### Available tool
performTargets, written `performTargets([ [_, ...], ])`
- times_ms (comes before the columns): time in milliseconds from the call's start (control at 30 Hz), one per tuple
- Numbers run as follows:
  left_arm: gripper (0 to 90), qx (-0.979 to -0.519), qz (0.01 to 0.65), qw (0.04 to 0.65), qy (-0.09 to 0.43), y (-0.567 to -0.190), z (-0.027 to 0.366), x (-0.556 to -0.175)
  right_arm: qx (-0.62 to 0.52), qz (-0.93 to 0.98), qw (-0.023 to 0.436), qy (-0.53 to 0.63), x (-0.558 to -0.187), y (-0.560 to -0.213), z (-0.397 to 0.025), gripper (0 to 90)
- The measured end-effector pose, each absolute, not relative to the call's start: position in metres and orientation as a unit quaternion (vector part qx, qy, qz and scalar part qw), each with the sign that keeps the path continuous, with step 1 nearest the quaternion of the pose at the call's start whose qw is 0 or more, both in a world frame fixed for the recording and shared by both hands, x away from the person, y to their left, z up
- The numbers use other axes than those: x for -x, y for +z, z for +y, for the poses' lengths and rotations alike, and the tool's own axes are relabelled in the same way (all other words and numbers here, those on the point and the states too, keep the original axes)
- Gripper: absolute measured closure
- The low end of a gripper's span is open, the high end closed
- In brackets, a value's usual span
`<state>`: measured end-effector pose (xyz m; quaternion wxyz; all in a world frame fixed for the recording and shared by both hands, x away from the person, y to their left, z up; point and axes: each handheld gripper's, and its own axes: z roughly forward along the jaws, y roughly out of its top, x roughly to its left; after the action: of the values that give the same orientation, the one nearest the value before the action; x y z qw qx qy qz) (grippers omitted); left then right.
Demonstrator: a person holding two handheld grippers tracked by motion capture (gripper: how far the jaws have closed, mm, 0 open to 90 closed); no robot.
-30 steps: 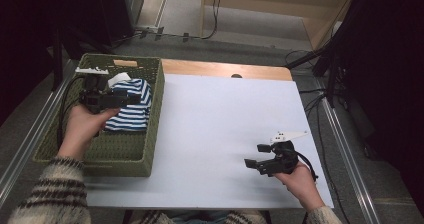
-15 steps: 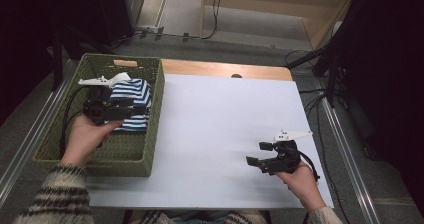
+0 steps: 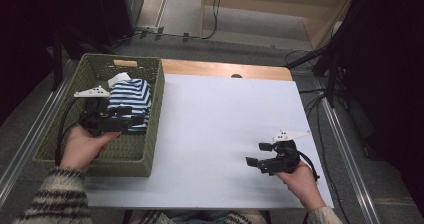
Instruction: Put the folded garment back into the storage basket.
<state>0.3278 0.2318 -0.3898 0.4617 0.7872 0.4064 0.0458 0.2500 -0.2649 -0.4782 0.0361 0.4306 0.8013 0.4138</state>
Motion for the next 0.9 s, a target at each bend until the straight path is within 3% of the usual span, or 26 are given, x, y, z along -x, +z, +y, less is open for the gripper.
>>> performTargets([
  [900, 29.3, -0.806, 0.389, 0.445, 0.040, -0.402, 0.214, -0.302, -0.429, 0.803, 0.035, 0.412, -0.250, -0.479, -0.265, 13.2],
])
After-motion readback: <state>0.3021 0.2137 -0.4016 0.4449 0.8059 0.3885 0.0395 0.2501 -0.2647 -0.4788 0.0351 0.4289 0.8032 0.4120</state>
